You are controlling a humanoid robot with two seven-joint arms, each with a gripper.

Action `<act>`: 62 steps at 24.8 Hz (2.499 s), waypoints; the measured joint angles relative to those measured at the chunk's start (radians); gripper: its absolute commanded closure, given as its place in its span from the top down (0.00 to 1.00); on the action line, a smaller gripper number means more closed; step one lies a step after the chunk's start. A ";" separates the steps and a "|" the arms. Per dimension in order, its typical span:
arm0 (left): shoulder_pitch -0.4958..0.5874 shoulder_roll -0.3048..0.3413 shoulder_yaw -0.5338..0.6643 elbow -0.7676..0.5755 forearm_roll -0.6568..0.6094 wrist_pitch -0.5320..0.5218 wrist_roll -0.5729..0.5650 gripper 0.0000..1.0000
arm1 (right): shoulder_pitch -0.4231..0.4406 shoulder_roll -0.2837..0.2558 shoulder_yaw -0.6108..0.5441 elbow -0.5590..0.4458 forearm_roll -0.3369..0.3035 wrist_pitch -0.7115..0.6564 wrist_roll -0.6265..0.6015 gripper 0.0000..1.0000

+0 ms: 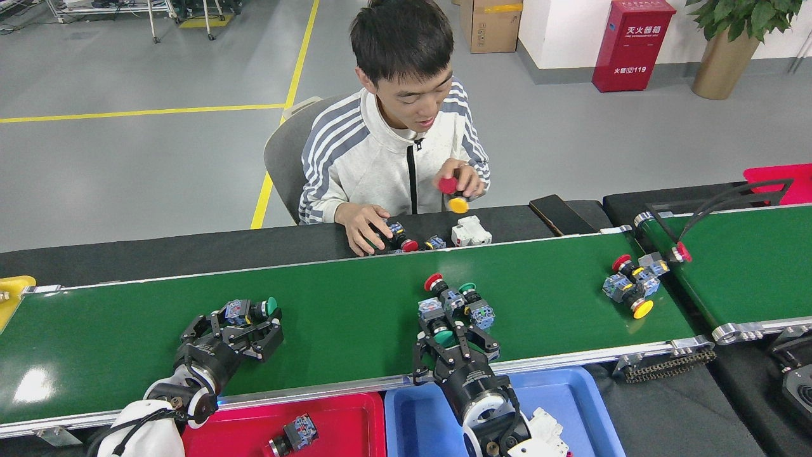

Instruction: Pick switch part from conveyor to tray

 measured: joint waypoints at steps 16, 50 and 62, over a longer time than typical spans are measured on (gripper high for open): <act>0.472 0.080 0.077 -0.600 0.000 -0.248 -0.055 0.75 | 0.148 -0.036 0.063 -0.156 -0.012 -0.305 -0.015 1.00; 0.585 -0.044 0.317 -0.724 -0.139 0.018 -0.047 1.00 | 0.020 -0.050 -0.423 0.060 0.032 0.111 -0.057 0.99; 0.357 -0.197 0.104 -0.590 -0.238 0.064 -0.140 1.00 | -0.121 -0.050 -0.417 0.222 0.029 0.116 -0.049 0.99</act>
